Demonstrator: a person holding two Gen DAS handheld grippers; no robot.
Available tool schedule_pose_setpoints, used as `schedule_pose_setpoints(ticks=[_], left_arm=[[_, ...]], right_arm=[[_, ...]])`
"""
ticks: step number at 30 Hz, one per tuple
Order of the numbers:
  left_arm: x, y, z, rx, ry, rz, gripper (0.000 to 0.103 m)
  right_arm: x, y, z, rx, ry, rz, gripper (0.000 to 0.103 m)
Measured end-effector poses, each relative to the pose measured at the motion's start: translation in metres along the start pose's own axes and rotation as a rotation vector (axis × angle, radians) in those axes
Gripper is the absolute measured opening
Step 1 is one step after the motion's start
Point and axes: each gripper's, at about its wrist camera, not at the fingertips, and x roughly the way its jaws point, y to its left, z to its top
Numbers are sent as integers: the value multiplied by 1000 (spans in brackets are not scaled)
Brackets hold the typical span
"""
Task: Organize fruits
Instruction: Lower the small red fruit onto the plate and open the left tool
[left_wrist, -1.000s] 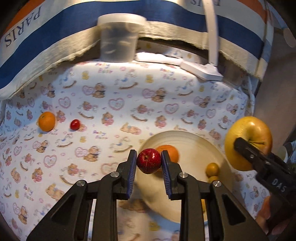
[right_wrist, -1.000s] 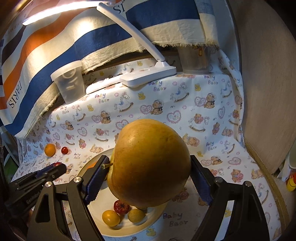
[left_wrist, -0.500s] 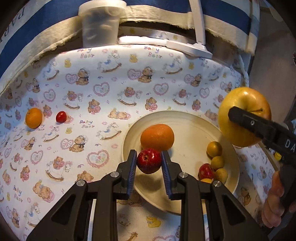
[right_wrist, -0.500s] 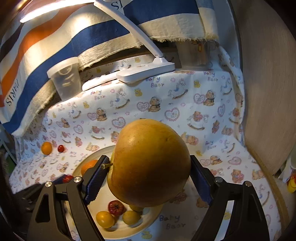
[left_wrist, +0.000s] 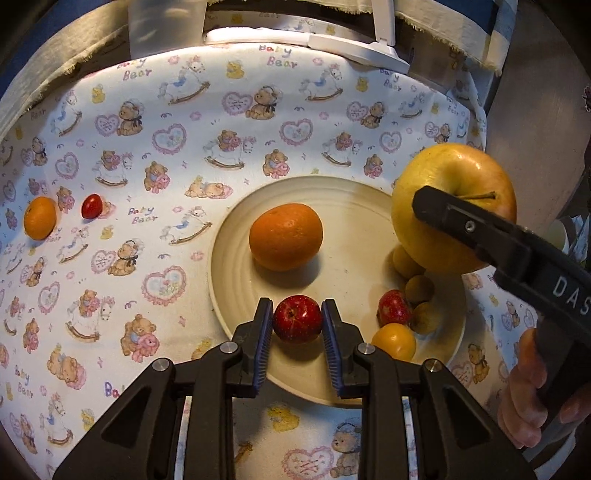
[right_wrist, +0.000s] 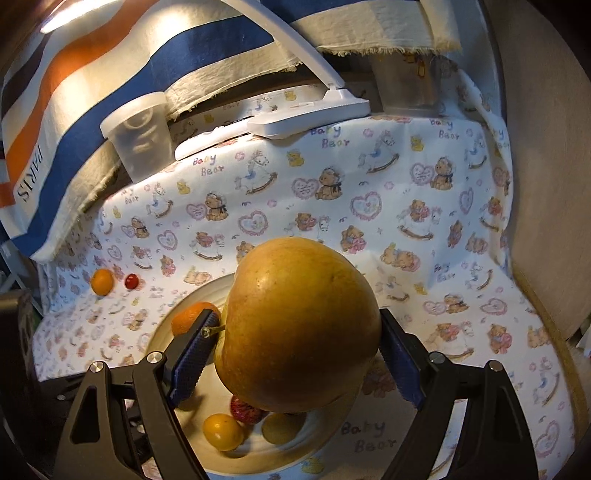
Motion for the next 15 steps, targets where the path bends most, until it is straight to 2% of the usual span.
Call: schedule_pose_setpoints(ticks=[7,11,15], left_arm=[[-4,0,-2,10,-16,13,30],[-10,-1,-2,20,-47,36,42],[-11,-2,-2,34,-67,66,43]], right_arm=[[1,6,0,-23,-2,-10,86],[2,4,1,-12,0,-8,86],[5,1,2,-5,4,-1,86]])
